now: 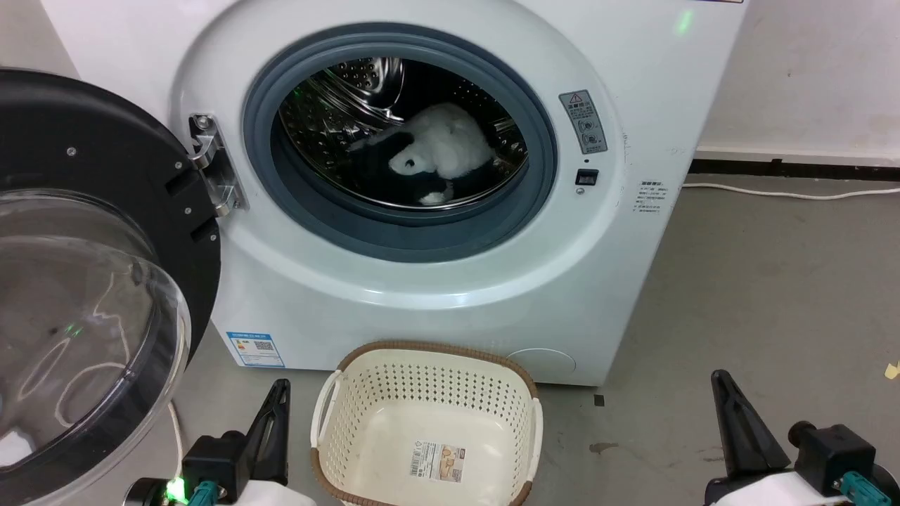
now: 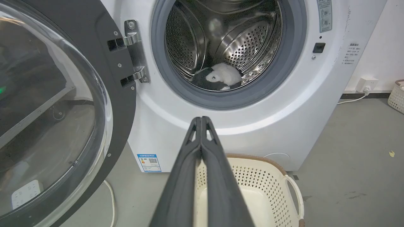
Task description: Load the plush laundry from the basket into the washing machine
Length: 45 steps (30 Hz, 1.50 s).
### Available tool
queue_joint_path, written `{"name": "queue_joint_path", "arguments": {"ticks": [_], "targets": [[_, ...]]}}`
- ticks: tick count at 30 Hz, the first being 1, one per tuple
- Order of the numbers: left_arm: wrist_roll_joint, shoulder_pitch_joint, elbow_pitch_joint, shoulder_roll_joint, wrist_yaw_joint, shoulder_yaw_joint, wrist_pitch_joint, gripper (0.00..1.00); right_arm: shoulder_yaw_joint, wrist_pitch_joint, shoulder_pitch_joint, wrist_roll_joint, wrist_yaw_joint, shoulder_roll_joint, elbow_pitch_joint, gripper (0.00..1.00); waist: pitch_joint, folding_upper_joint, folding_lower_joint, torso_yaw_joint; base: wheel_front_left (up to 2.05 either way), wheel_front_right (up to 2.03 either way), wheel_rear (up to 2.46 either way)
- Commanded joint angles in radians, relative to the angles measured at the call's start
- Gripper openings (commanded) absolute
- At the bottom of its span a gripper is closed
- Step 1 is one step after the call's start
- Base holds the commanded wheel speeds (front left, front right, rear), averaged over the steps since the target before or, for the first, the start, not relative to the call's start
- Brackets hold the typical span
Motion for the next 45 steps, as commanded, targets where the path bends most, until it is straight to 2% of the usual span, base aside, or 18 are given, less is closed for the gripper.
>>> {"name": "queue_joint_path", "arguments": {"ticks": [1, 45], "targets": [[0.011, -0.018, -0.008, -0.002, 0.005, 0.005, 0.009, 0.00, 0.002, 0.010, -0.021, -0.013, 0.000, 0.000, -0.009, 0.00, 0.000, 0.0000, 0.0000, 0.000, 0.00, 0.00, 0.00], [0.070, -0.042, -0.053, -0.023, 0.029, 0.027, 0.103, 0.00, 0.013, 0.105, -0.053, -0.081, -0.001, 0.000, -0.032, 0.00, 0.003, 0.0000, 0.0000, -0.012, 0.00, 0.00, 0.00]]}}
